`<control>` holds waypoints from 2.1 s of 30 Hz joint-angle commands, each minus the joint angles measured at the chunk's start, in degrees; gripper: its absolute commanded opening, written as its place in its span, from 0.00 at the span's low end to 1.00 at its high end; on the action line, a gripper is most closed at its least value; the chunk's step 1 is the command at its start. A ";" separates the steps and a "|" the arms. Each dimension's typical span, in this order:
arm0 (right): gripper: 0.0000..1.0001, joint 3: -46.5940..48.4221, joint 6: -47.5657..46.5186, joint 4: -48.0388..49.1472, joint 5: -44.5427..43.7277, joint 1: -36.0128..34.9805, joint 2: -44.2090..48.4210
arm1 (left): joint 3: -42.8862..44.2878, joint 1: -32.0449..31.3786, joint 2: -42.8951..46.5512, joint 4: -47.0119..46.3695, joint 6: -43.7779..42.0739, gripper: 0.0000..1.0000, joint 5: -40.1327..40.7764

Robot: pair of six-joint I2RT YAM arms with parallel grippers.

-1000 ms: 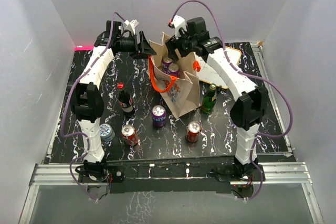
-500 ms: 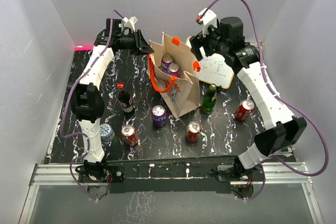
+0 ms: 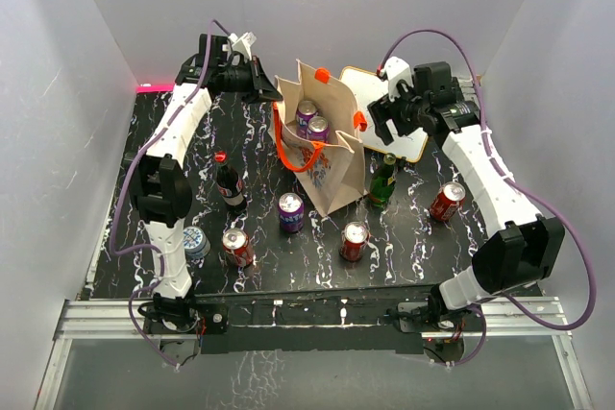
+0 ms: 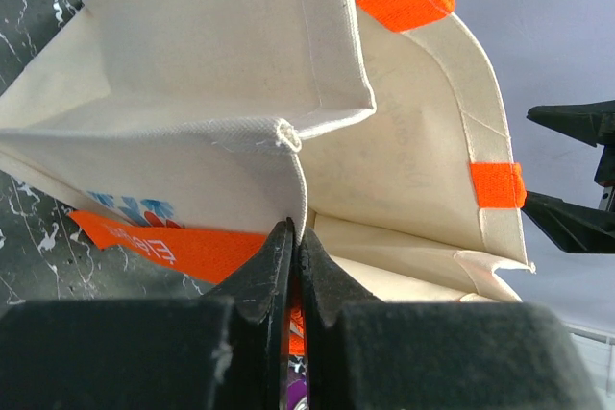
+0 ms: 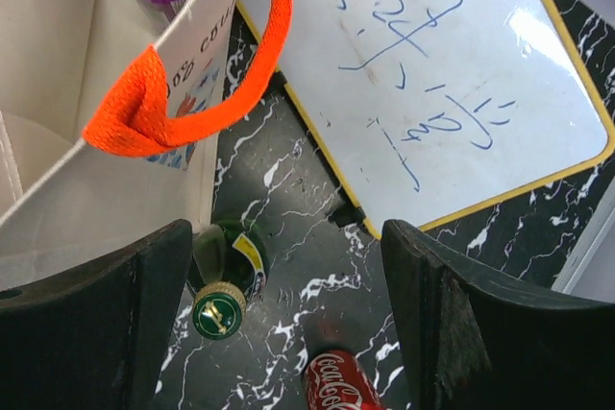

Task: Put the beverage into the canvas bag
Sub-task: Adjust the drink in the canvas bag, then pick up the drink from the center of the board.

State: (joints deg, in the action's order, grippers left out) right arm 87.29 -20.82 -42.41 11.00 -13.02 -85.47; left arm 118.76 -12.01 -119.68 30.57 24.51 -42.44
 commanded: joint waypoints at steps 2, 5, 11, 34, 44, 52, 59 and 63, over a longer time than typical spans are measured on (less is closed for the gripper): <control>0.82 -1.03 -0.46 -2.13 2.53 1.29 2.36 | -1.21 -1.46 6.42 3.53 0.51 0.00 -0.36; 0.82 -0.71 -0.41 -4.29 2.49 2.81 3.50 | -2.75 -2.20 7.60 3.55 0.96 0.00 0.04; 0.82 -0.55 -0.02 -8.07 2.73 4.14 5.26 | -3.48 -2.62 8.14 3.36 2.03 0.00 0.43; 0.80 -0.77 -3.06 -11.22 12.22 5.44 5.51 | -12.02 -4.34 13.58 3.23 4.34 0.00 0.71; 0.76 -3.39 1.15 -8.68 7.28 5.31 2.69 | -11.49 -4.34 13.22 4.33 3.17 0.00 1.88; 0.70 -4.18 3.24 -8.23 7.73 4.69 -0.01 | -10.42 -4.34 12.56 4.84 1.49 0.00 2.49; 0.67 -8.29 3.69 -6.94 7.01 3.36 1.43 | -9.95 -4.34 12.60 4.91 0.45 0.00 3.20; 0.61 -8.70 4.49 -5.96 6.83 3.18 1.07 | -9.41 -4.34 12.22 4.96 0.23 0.00 3.20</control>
State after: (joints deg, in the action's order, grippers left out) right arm 78.46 -17.67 -52.34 18.22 -9.65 -85.65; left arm 107.13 -15.57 -110.74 33.50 25.06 -37.69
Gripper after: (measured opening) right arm 0.644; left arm 0.020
